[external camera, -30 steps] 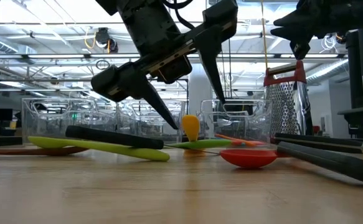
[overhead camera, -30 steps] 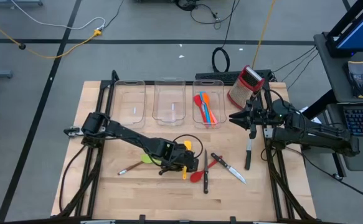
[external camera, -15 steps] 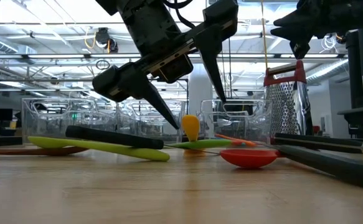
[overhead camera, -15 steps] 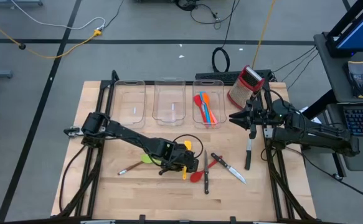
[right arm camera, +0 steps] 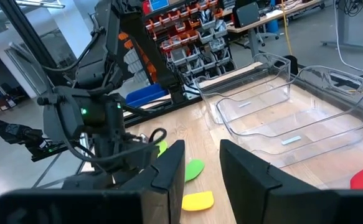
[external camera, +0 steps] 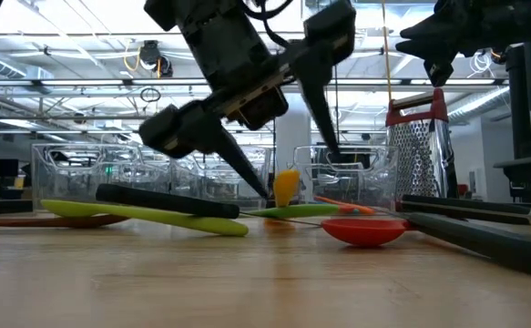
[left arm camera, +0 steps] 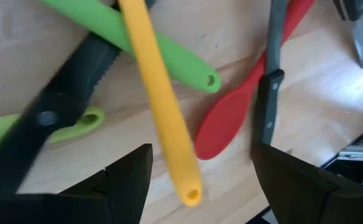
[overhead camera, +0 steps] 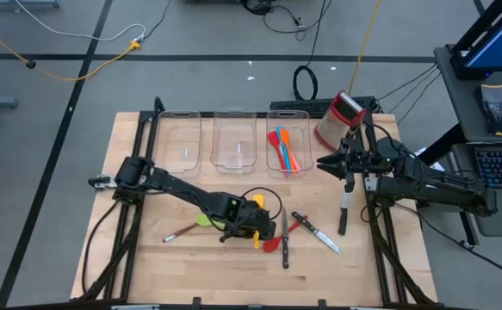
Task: Pick & Place Kitchen Items
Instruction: Put the yellow spatula into the right transparent bin
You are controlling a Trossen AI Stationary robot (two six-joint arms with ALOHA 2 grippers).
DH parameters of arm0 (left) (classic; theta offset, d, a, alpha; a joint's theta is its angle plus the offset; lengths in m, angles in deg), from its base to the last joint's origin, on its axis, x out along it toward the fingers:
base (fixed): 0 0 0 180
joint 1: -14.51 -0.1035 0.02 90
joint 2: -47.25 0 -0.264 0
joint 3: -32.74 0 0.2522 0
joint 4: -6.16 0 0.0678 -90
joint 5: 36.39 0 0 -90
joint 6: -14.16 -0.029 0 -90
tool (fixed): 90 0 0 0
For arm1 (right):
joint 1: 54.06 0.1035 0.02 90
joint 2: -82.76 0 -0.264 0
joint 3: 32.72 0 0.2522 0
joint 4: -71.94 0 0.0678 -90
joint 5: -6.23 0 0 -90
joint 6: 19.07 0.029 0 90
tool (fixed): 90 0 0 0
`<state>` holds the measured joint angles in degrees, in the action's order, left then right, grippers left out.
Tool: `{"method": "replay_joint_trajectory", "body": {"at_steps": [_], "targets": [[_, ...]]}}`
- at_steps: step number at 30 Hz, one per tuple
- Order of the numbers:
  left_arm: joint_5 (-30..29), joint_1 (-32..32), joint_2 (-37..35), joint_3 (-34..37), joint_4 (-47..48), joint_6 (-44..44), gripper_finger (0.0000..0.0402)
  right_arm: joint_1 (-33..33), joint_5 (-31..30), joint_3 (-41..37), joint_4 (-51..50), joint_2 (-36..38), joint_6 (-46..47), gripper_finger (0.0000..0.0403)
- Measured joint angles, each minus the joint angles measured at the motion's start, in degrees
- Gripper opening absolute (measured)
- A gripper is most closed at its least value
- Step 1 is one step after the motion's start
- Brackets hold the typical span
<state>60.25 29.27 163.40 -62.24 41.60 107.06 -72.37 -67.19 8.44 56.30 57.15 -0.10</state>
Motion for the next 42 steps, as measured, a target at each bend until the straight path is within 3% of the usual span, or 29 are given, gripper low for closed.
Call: {"method": "replay_joint_trajectory", "body": {"at_steps": [15, 28, 42], "targets": [[-1.54, 0.0, 0.95, 0.01, 1.17, 0.76, 0.0276, 0.0, -0.12, 0.02, -0.09, 0.0, 0.24, 0.0093], [-2.68, 0.0, 0.93, 0.01, 1.26, -1.25, 0.0178, 0.0, -0.25, 0.02, -0.08, -0.02, 0.28, 0.0093], [-3.48, 0.0, 1.59, 0.01, 1.55, -1.82, 0.0166, 0.0, -0.24, 0.02, -0.08, -0.02, 0.31, 0.0093]]}}
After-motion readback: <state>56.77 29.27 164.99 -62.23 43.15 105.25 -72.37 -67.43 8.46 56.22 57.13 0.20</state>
